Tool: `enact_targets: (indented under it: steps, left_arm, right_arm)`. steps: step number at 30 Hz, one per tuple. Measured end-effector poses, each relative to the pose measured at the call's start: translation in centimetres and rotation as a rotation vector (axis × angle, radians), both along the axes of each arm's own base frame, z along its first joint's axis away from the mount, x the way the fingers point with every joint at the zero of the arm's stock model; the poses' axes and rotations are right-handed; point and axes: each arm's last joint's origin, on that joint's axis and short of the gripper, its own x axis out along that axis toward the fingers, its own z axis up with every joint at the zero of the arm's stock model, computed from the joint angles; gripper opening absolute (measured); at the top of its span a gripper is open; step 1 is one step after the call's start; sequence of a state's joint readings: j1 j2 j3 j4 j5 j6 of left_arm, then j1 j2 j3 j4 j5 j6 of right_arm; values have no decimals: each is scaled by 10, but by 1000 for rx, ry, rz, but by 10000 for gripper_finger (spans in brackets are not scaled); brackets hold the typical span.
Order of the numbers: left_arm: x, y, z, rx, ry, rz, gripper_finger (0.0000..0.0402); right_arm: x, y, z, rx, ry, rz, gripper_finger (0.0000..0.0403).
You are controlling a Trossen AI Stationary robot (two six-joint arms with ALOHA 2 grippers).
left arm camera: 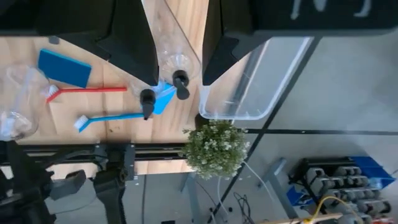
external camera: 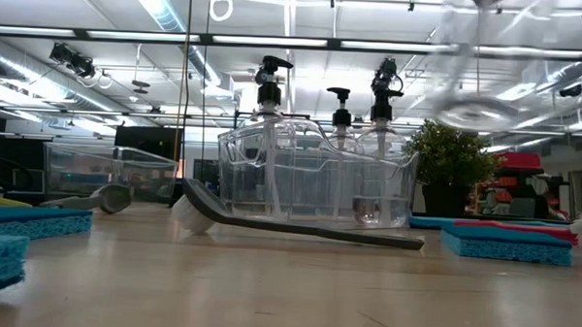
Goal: Pick & Place Kitchen Sink Supplies
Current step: Put the dishwashing liquid dispenser into the right transparent bin
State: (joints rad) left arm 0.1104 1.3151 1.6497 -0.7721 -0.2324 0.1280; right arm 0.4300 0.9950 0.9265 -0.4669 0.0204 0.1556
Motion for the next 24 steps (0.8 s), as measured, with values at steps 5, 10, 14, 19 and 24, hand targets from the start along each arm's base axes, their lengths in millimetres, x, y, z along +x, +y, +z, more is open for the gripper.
enact_targets:
  steps: [5,10,14,19,24]
  left_arm:
    - [0,0,0,1,1,3,128]
    - [0,0,0,11,5,-1,128]
    - [0,0,0,39,16,-15,128]
    - [0,0,0,51,19,-2,128]
    - [0,1,0,59,22,11,128]
  right_arm:
    - [11,-21,21,-14,-61,-117,121]
    - [25,-37,38,-20,-116,-233,121]
    - [40,-45,47,-28,-128,-296,120]
    - [64,-50,42,-42,-92,-329,120]
    - [84,-53,24,-80,-28,-374,120]
